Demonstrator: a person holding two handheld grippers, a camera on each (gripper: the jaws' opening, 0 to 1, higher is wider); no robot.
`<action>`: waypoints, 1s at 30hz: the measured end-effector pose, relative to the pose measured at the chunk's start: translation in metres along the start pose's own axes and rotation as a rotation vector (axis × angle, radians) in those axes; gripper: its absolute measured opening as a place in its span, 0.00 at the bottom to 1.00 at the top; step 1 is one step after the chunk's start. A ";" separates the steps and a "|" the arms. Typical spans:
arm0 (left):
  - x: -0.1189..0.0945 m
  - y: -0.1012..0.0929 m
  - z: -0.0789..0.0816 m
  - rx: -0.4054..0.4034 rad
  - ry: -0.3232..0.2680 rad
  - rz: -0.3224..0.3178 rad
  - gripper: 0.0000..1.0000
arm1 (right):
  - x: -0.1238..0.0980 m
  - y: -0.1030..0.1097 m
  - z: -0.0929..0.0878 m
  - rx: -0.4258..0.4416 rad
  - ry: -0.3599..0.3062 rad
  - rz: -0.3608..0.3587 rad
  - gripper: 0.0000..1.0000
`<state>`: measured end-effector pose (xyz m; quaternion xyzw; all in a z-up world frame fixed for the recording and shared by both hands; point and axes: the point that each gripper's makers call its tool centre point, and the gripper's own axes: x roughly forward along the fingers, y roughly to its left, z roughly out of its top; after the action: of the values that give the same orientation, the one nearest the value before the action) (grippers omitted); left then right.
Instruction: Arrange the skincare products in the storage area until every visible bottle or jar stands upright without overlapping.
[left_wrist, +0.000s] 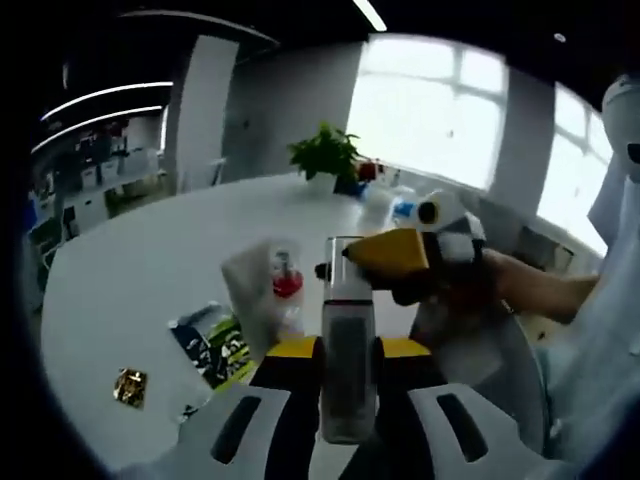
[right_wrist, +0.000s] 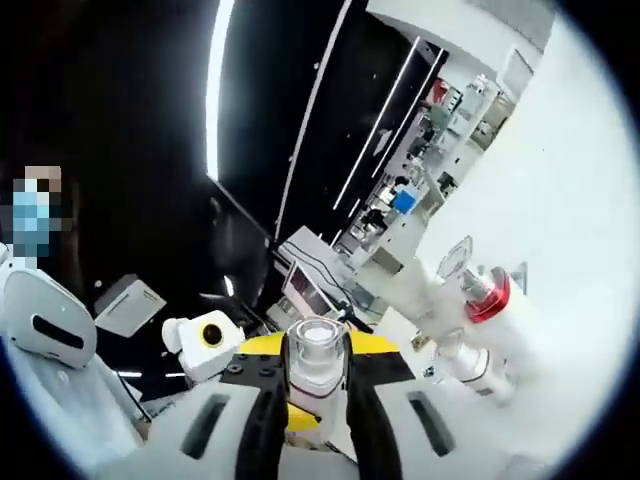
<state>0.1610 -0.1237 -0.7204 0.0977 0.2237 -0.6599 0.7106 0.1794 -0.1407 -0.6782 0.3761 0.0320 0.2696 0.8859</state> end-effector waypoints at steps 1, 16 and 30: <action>0.001 0.002 -0.002 0.028 0.014 0.010 0.17 | 0.000 -0.001 -0.001 -0.021 0.014 -0.011 0.20; 0.026 0.007 -0.025 0.153 0.147 0.020 0.21 | -0.003 -0.016 -0.022 -0.460 0.243 -0.146 0.21; 0.050 0.007 -0.042 0.164 0.208 -0.020 0.17 | -0.009 -0.042 -0.038 -0.587 0.373 -0.213 0.21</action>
<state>0.1614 -0.1493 -0.7803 0.2212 0.2426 -0.6693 0.6665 0.1804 -0.1444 -0.7354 0.0446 0.1531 0.2373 0.9583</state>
